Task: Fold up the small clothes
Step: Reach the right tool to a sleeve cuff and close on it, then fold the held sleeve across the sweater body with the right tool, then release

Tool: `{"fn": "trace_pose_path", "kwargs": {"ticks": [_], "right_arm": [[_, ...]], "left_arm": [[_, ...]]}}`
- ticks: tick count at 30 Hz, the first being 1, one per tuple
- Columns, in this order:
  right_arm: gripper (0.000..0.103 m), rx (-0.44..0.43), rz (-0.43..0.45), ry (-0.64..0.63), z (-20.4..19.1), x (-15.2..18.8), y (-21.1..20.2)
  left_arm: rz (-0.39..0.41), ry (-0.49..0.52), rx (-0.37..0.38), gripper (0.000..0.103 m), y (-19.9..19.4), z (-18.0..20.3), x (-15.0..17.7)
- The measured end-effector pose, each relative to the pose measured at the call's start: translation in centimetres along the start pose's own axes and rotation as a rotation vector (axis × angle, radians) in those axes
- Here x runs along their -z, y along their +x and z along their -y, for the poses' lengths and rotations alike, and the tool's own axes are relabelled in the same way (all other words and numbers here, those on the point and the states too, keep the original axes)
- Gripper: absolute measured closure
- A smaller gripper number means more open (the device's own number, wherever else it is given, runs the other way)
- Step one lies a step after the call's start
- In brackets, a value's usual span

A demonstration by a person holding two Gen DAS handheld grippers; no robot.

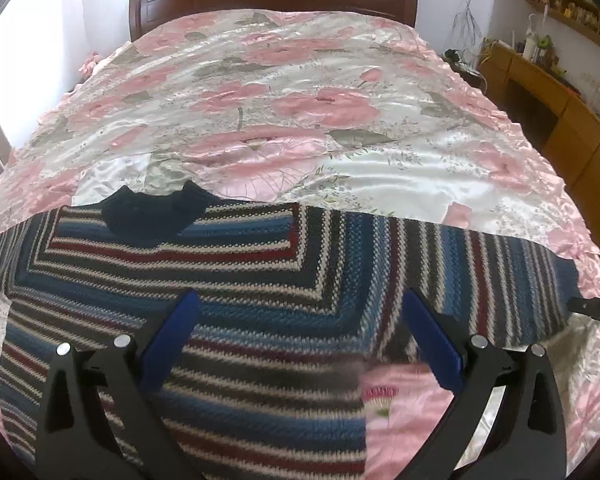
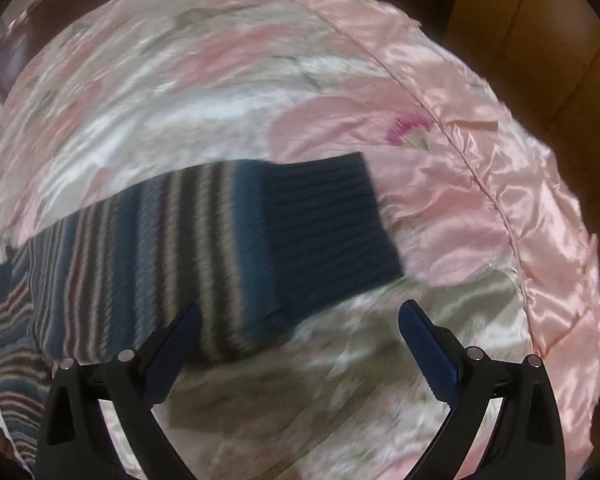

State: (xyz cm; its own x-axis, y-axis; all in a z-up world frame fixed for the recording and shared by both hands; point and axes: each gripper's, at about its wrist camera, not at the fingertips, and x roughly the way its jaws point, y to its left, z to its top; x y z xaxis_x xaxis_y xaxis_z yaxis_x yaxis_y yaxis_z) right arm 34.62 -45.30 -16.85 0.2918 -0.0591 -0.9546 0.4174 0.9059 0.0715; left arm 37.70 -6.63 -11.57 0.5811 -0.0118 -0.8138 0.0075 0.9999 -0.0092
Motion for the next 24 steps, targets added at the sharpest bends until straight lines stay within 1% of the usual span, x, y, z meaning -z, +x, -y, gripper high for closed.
{"fn": "trace_pose_path", "kwargs": {"ticks": [1,2,3,4,6,8,9,10,11,12,13,14,15,16,20,23,24], "right_arm": [[0.006,-0.012,-0.003,0.014,0.5,-0.3,0.4],[0.007,-0.044,-0.014,0.037,1.4,-0.6,1.1],[0.011,-0.058,-0.028,0.050,1.8,-0.8,1.7],[0.017,-0.066,-0.037,0.062,2.0,-0.8,2.1],[0.020,-0.072,-0.041,0.080,2.6,-1.1,3.0],[0.026,-0.067,-0.016,0.083,2.7,-1.4,3.0],[0.035,-0.061,-0.007,0.078,2.5,-1.7,2.9],[0.051,-0.045,0.012,0.064,2.2,-1.9,2.6],[0.060,-0.044,0.019,0.059,2.2,-2.1,2.5],[0.071,-0.038,0.040,0.049,2.0,-2.2,1.9],[0.085,-0.033,0.055,0.041,1.8,-2.3,1.3],[0.092,-0.033,0.060,0.040,1.9,-2.4,1.1],[0.094,-0.040,0.074,0.039,1.8,-2.5,0.6],[0.094,-0.054,0.088,0.039,1.6,-2.5,0.1],[0.094,-0.069,0.139,0.014,0.8,-2.3,-1.6],[0.095,-0.089,0.177,-0.026,-1.3,-2.0,-3.0],[0.095,-0.110,0.188,-0.049,-2.6,-1.8,-3.6]], "left_arm": [[-0.002,0.001,-0.005,0.003,0.3,-0.1,0.0],[-0.002,0.003,-0.009,0.003,0.6,-0.1,-0.1],[-0.001,0.002,-0.014,0.003,0.8,-0.3,0.0],[0.001,0.003,-0.021,0.003,1.0,-0.4,0.0],[0.003,0.010,-0.031,0.003,1.4,-0.7,0.0],[0.002,0.015,-0.044,0.003,1.6,-1.2,0.1],[-0.001,0.015,-0.048,0.003,1.7,-1.5,0.1],[-0.004,0.012,-0.051,0.003,1.8,-1.8,0.2],[-0.006,0.009,-0.053,0.003,1.8,-2.1,0.2],[-0.006,0.003,-0.054,0.003,1.8,-2.5,0.1],[-0.005,0.001,-0.057,0.003,1.8,-2.9,0.1],[-0.005,0.000,-0.060,0.003,1.8,-3.2,0.1],[-0.007,-0.001,-0.062,0.003,1.8,-3.7,0.0],[-0.009,-0.002,-0.066,0.003,1.8,-4.2,0.0],[-0.025,-0.019,-0.076,0.003,1.9,-6.8,-0.2],[-0.047,-0.041,-0.068,0.003,2.2,-9.1,-0.4],[-0.053,-0.043,-0.069,0.003,2.3,-9.8,-0.4]]}}
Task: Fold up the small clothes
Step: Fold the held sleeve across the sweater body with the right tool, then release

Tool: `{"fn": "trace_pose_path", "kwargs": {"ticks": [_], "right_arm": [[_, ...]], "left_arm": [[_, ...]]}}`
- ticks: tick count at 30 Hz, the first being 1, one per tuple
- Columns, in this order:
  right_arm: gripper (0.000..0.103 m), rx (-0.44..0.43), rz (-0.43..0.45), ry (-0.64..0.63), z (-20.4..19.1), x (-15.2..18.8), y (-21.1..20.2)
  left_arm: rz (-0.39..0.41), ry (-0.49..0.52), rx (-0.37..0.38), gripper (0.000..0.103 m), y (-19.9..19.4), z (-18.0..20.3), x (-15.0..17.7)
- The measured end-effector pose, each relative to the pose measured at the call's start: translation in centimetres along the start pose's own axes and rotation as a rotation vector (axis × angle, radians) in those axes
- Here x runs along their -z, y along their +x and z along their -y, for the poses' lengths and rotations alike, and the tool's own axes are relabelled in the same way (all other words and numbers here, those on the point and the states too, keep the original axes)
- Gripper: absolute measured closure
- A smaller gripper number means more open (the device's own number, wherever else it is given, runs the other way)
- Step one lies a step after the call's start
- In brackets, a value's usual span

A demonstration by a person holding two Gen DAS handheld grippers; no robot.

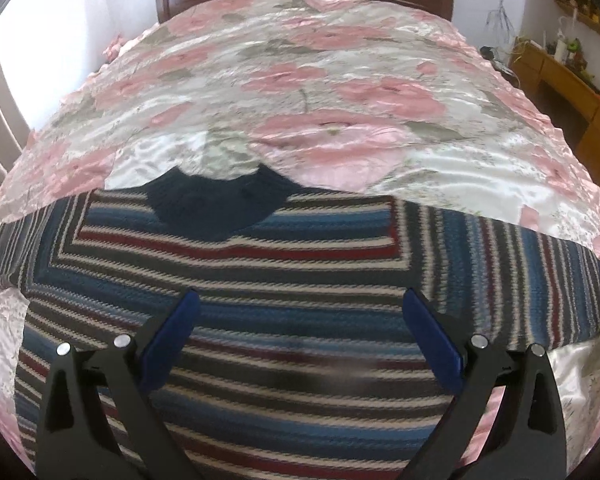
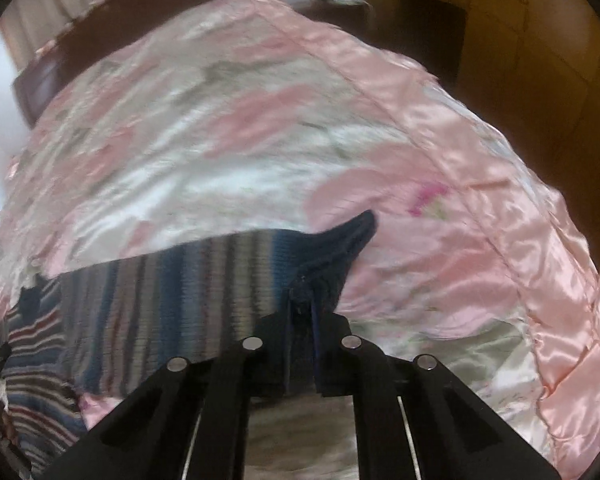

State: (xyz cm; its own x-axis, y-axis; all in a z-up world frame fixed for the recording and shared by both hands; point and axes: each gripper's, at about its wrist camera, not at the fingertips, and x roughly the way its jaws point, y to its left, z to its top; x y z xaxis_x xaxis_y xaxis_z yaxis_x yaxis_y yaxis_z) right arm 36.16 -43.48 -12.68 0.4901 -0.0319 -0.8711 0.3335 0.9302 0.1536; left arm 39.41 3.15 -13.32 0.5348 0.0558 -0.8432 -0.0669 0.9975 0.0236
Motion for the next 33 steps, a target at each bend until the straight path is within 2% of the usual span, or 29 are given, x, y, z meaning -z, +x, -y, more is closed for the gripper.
{"fn": "trace_pose_path", "kwargs": {"ticks": [7,10,14,20,23,27,30,31,32,33], "right_arm": [[0.095,-0.135,0.032,-0.139,-10.2,0.5,-1.4],[0.095,-0.237,0.032,-0.192,-15.4,1.2,-1.7],[0.095,-0.362,0.001,-0.270,-23.3,2.8,-1.4],[0.095,-0.457,-0.074,-0.341,-32.0,5.8,1.3],[0.095,-0.486,-0.124,-0.349,-34.6,7.6,3.5],[0.094,-0.446,-0.200,-0.362,-36.1,9.6,6.9],[0.081,-0.460,-0.239,-0.350,-35.6,10.8,7.3],[0.070,-0.480,-0.234,-0.339,-35.0,10.9,6.7],[0.064,-0.492,-0.220,-0.332,-34.7,10.9,5.8],[0.063,-0.510,-0.175,-0.325,-33.5,10.7,4.2]], "left_arm": [[-0.031,-0.016,-0.024,0.003,0.9,-5.4,-0.1],[-0.035,-0.030,-0.030,0.003,1.0,-7.5,0.0],[-0.036,-0.052,-0.026,0.003,1.0,-10.0,0.2],[-0.036,-0.078,-0.031,0.003,0.9,-13.3,0.6],[-0.039,-0.086,-0.028,0.003,0.9,-14.6,0.9],[-0.050,-0.094,-0.023,0.003,1.1,-15.6,1.2],[-0.066,-0.088,-0.010,0.003,1.3,-15.3,1.5],[-0.073,-0.085,0.005,0.003,1.3,-14.9,1.6],[-0.074,-0.083,0.016,0.003,1.3,-14.6,1.7],[-0.075,-0.080,0.030,0.003,1.2,-14.1,1.7]]}}
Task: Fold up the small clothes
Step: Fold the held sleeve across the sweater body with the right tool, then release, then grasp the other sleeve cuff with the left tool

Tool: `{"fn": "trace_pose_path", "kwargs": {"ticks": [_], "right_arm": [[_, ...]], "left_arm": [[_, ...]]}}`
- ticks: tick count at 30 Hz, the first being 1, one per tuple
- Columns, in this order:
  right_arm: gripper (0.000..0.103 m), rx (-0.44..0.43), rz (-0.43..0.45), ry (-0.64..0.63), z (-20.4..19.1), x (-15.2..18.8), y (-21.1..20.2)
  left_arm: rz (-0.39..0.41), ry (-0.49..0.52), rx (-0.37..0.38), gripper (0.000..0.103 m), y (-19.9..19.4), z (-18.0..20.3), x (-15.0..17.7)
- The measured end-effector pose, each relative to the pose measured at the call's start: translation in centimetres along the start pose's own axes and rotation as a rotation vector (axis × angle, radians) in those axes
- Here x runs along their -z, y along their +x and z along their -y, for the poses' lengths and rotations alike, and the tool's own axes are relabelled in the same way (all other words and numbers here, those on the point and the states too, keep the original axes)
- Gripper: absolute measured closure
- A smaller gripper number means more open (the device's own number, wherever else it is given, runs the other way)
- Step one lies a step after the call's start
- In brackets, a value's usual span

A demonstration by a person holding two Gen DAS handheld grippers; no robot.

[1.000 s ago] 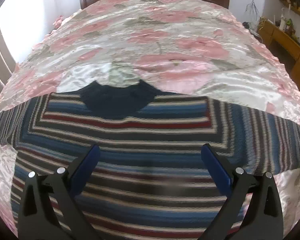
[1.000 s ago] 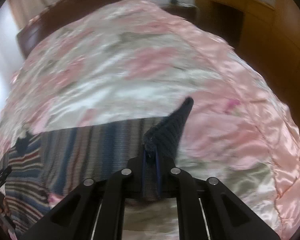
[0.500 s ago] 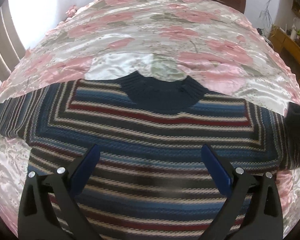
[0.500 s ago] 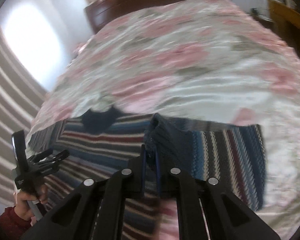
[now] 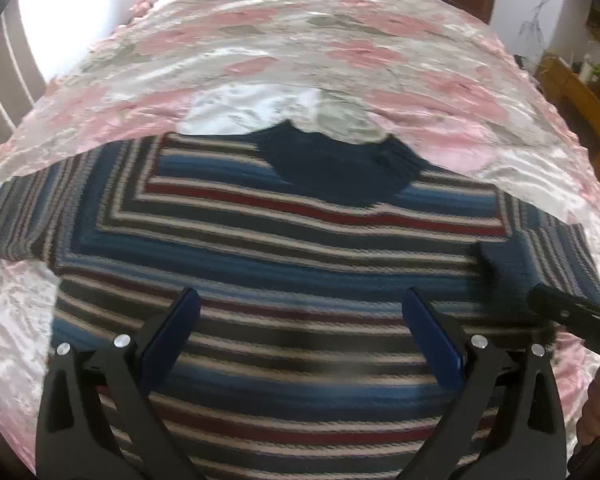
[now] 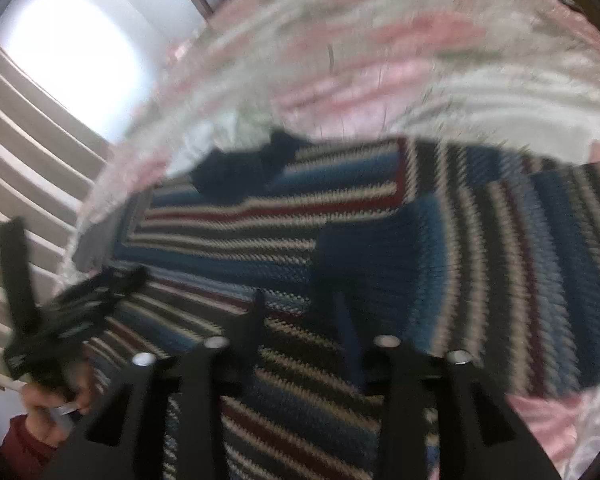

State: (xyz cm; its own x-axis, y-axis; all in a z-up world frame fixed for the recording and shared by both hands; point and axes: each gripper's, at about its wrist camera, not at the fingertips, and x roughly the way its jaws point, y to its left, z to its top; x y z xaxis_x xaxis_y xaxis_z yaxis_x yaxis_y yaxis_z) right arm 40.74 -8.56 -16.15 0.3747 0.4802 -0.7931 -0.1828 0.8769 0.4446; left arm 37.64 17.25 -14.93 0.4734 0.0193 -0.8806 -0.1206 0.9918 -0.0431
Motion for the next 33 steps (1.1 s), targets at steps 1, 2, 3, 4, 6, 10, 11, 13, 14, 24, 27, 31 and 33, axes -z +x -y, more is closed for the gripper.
{"fn": "trace_pose_path", "kwargs": {"ticks": [1,2,3,4,6,10,11,13,14,24,27,31,33], "right_arm": [[0.063,-0.001,0.026,-0.001,0.3,0.4,-1.5],[0.063,0.008,0.049,0.004,0.8,0.9,-3.2],[0.063,0.017,0.062,0.009,1.2,1.0,-4.2],[0.063,0.034,0.071,0.018,2.0,1.6,-5.4],[0.063,0.078,0.073,0.026,3.6,2.5,-6.9],[0.063,0.165,0.054,0.044,6.9,4.7,-8.4],[0.063,0.176,0.052,0.048,7.7,5.4,-8.7],[0.063,0.183,0.058,0.051,8.4,6.3,-9.1],[0.063,0.182,0.065,0.054,8.8,6.7,-9.4],[0.063,0.149,0.118,0.139,11.9,9.3,-10.9],[0.063,0.137,0.130,0.153,12.0,9.5,-11.2],[0.063,0.136,0.137,0.161,12.1,9.7,-11.6],[0.063,0.140,0.141,0.160,12.0,9.8,-11.8]], "left_arm": [[-0.005,0.007,0.023,0.003,0.0,0.9,0.1],[-0.014,0.013,0.048,0.003,0.0,1.8,0.2],[-0.022,0.017,0.068,0.003,0.1,2.6,0.3],[-0.034,0.023,0.100,0.003,0.3,3.8,0.3],[-0.062,0.033,0.146,0.003,0.7,6.2,0.6],[-0.148,0.065,0.203,0.003,3.1,11.4,0.9],[-0.167,0.070,0.205,0.003,3.8,12.4,1.0],[-0.213,0.067,0.206,0.003,5.4,13.9,1.3],[-0.237,0.059,0.211,0.003,6.2,14.6,1.4],[-0.275,0.065,0.240,0.063,7.9,18.8,1.7],[-0.266,0.036,0.289,0.082,7.6,19.1,1.4],[-0.153,0.028,0.322,0.086,4.9,18.7,0.5],[-0.096,0.020,0.339,0.086,3.4,17.9,-0.2]]}}
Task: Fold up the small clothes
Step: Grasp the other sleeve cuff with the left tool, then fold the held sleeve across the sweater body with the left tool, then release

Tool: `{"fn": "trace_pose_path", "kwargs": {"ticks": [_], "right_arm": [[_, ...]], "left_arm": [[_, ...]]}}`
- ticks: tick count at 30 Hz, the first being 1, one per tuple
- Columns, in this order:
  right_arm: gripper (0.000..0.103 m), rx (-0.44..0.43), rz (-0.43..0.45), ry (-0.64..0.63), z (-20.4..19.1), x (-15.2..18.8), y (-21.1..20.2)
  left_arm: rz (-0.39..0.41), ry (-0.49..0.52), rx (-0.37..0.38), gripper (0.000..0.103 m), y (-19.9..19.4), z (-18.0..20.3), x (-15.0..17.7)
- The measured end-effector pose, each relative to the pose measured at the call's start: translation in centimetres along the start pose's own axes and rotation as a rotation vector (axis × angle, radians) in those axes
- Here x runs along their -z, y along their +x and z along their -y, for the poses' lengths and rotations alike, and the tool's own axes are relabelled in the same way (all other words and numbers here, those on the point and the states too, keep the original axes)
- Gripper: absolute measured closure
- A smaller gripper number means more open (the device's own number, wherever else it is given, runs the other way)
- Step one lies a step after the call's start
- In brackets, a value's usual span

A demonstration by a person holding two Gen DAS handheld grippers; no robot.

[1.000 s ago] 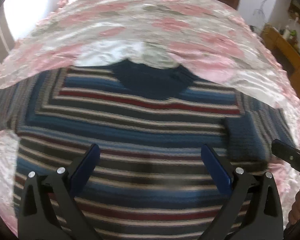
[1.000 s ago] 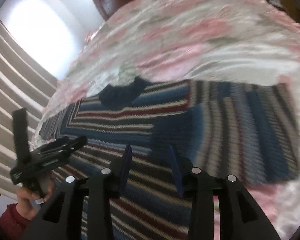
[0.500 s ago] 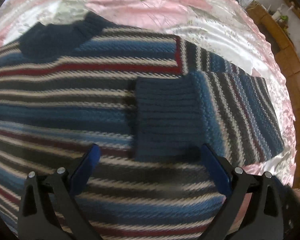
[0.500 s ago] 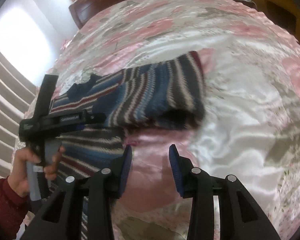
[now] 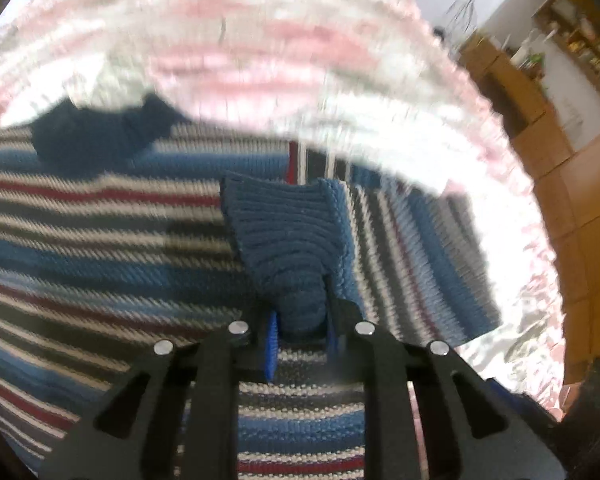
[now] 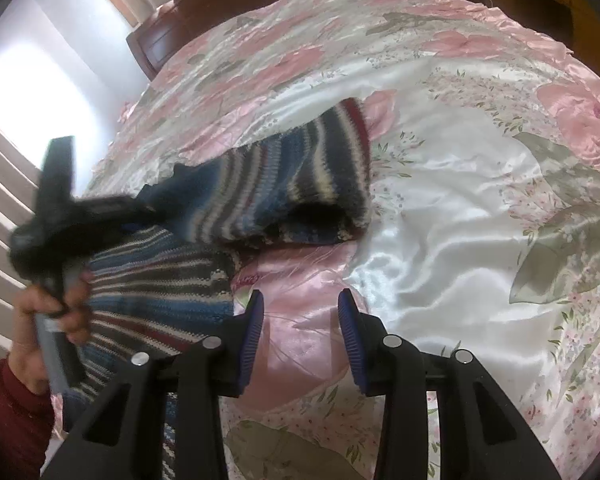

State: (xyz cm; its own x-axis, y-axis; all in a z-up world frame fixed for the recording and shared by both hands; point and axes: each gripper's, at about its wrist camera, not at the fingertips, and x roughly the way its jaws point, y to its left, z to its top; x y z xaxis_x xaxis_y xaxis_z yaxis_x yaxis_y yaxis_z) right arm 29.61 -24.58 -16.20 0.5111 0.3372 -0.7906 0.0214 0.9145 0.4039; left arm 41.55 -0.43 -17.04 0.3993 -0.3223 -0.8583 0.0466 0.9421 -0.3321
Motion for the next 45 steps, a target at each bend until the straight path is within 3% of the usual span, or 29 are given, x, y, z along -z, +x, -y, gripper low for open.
{"fn": "trace_pose_path", "kwargs": {"ticks": [5,12,14,20,22,26,29,32,35,39,41,45], "right_arm": [[0.063,-0.015,0.002,-0.002,-0.6,-0.5,0.2],[0.063,-0.062,-0.005,-0.041,-4.1,-2.1,2.3],[0.063,-0.088,-0.011,-0.040,-5.2,-2.9,3.3],[0.063,-0.149,-0.062,-0.034,-8.7,-5.6,8.3],[0.063,-0.111,-0.097,-0.029,-9.3,-5.9,10.4],[0.065,-0.001,-0.144,-0.020,-8.0,-5.2,12.7],[0.065,-0.018,-0.150,-0.006,-6.9,-4.5,13.2],[0.065,-0.021,-0.151,-0.006,-7.0,-4.7,12.5],[0.061,-0.007,-0.093,-0.039,-8.2,-5.4,10.5],[0.059,-0.079,-0.061,-0.058,-10.7,-6.4,9.2],[0.059,-0.089,-0.083,-0.074,-11.7,-6.3,10.0],[0.060,-0.051,-0.139,-0.075,-11.5,-5.1,12.6]], "left_arm": [[0.127,0.007,-0.031,0.086,-5.2,-3.1,-2.3],[0.190,0.000,-0.206,0.086,-9.2,-11.9,-4.8],[0.178,-0.010,-0.250,0.085,-9.0,-14.3,-5.2],[0.114,-0.032,-0.282,0.078,-7.0,-18.5,-4.4],[0.093,-0.033,-0.301,0.076,-5.9,-19.3,-3.8],[0.055,-0.024,-0.381,0.061,-4.1,-21.2,-3.2],[0.034,-0.062,-0.401,0.053,-4.0,-23.4,-2.8],[0.037,-0.107,-0.457,0.053,-5.0,-25.2,-2.4],[0.107,-0.135,-0.463,0.052,-7.5,-25.6,-2.7],[0.179,-0.101,-0.384,0.043,-9.2,-22.5,-3.8],[0.169,-0.071,-0.337,0.041,-8.5,-21.0,-4.2],[0.126,-0.016,-0.351,0.039,-5.6,-19.4,-4.3]]}}
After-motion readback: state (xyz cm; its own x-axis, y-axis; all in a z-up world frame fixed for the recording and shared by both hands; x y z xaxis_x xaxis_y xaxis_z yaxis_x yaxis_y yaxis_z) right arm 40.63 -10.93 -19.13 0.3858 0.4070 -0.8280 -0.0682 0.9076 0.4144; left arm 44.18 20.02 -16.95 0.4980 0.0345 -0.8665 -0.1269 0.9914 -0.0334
